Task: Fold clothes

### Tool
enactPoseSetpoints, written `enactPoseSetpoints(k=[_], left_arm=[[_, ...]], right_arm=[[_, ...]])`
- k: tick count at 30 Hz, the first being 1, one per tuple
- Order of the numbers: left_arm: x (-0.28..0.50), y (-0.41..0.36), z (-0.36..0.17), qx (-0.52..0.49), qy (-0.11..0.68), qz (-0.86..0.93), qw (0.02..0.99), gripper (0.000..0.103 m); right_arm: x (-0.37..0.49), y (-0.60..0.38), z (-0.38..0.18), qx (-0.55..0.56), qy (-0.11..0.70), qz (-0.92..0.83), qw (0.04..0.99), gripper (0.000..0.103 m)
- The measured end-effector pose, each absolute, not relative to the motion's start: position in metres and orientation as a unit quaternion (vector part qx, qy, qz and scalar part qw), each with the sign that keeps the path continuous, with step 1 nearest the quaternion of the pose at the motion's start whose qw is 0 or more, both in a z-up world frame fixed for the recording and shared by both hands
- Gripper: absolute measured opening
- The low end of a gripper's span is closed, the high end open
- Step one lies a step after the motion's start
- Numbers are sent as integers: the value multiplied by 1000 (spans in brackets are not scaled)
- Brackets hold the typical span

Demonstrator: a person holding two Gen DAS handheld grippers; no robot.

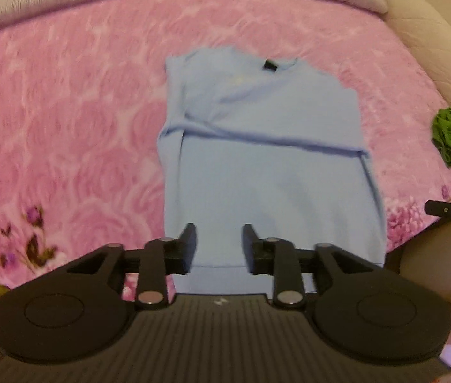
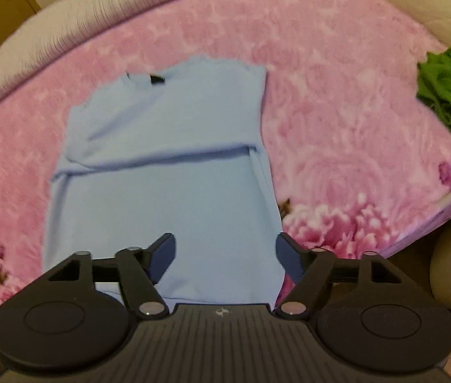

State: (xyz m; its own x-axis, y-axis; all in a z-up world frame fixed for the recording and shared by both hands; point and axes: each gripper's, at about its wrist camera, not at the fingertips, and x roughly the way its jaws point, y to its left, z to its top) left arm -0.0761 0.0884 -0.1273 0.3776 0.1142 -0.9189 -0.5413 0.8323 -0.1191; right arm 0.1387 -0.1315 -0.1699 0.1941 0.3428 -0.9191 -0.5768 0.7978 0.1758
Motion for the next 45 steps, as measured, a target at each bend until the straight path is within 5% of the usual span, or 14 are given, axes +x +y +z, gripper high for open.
enactPoseSetpoints(k=[25,45], left_arm=[[-198,80,-89,-104,518,120,840,33],[-238,77,-79,-119,499,105,852,35]], right_arm=[[-54,-164,-127,-47,561,206,800,76],[-93,-178,-104,-54,534,195,821,77]])
